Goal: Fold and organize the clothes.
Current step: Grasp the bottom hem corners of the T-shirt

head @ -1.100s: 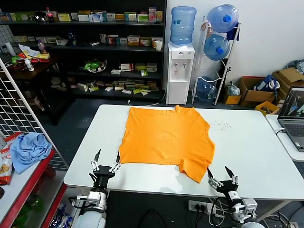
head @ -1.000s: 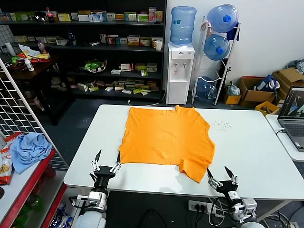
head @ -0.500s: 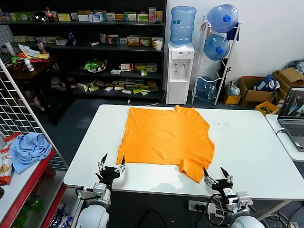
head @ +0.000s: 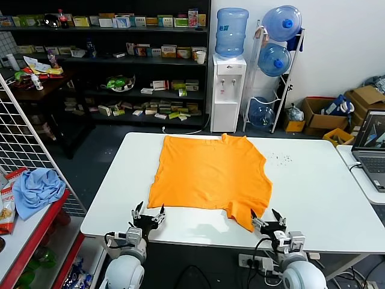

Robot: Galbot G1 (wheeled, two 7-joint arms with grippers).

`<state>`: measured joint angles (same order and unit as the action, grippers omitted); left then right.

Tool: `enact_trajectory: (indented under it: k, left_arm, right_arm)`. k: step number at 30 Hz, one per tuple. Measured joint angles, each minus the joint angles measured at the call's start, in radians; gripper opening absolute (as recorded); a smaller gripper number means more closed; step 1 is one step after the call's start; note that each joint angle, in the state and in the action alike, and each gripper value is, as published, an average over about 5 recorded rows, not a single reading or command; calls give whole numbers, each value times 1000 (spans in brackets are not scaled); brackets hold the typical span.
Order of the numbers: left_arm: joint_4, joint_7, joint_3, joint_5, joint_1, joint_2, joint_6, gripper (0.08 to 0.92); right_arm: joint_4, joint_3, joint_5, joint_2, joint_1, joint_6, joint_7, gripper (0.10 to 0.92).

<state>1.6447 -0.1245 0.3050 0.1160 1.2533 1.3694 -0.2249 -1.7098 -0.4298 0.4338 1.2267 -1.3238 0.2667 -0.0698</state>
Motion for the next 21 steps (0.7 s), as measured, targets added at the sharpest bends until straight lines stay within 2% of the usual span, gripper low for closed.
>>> enact_trajectory:
  k: [2,13,21]
  left_arm:
    - [-3,-1,-1,8,-1,0,-12,775]
    - [-16,-12,-1,36,-14,3,-35,457]
    - [-7,-22,-2,36,-10,1,-32,223]
  right_arm:
    - [-5,4,-2,2,0,9,-7,771]
    - [-9,5,-7,3,-1,34,-32,462]
    - [-11,8,-11,6,0,44,-43,202]
